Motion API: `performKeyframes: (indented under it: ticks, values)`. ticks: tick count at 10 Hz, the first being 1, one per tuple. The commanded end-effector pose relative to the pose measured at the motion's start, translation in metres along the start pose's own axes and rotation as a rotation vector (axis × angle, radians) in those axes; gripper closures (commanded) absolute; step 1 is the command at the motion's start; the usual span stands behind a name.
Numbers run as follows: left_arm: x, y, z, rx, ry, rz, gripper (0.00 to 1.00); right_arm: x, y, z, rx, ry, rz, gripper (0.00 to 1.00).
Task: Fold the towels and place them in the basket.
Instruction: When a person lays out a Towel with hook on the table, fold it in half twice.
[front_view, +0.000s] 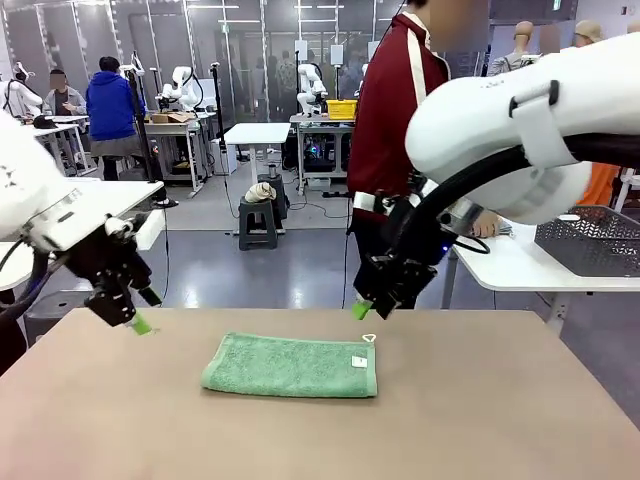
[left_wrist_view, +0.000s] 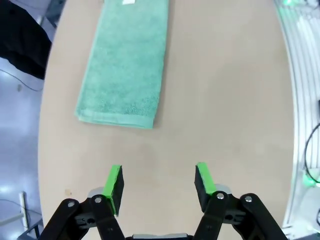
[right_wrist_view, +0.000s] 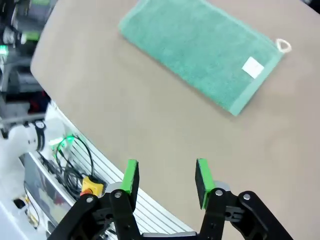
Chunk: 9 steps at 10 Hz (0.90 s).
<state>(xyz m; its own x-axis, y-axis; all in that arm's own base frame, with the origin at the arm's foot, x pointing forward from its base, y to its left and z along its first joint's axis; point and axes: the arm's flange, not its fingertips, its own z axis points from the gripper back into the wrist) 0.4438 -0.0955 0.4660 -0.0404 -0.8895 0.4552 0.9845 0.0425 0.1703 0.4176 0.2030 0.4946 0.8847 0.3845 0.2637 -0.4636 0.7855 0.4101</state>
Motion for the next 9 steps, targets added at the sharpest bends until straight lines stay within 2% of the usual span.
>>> performKeyframes:
  ticks: [1, 2, 4, 5, 6, 7, 9]
  values:
    - [-0.024, -0.01, -0.001, 0.051, -0.134, -0.056, 0.27, -0.013, -0.004, -0.008, 0.035, -0.091, -0.139, 0.42]
    - [-0.044, -0.014, 0.004, 0.052, -0.227, -0.063, 0.27, -0.015, -0.025, -0.016, 0.112, -0.098, -0.186, 0.42]
    - [-0.077, -0.019, 0.011, 0.066, -0.323, -0.037, 0.27, -0.017, -0.054, -0.029, 0.159, -0.094, -0.274, 0.42]
    - [-0.091, -0.019, 0.013, 0.063, -0.368, -0.022, 0.27, -0.014, -0.056, -0.033, 0.182, -0.085, -0.283, 0.42]
    - [-0.105, -0.018, 0.013, 0.009, -0.426, 0.031, 0.27, -0.012, -0.053, -0.035, 0.196, -0.084, -0.261, 0.42]
    - [-0.114, -0.013, 0.014, -0.059, -0.476, 0.085, 0.27, -0.019, -0.056, -0.026, 0.145, -0.063, -0.29, 0.42]
    - [-0.128, -0.004, 0.016, -0.13, -0.537, 0.125, 0.27, -0.019, -0.056, -0.026, 0.145, -0.063, -0.29, 0.42]
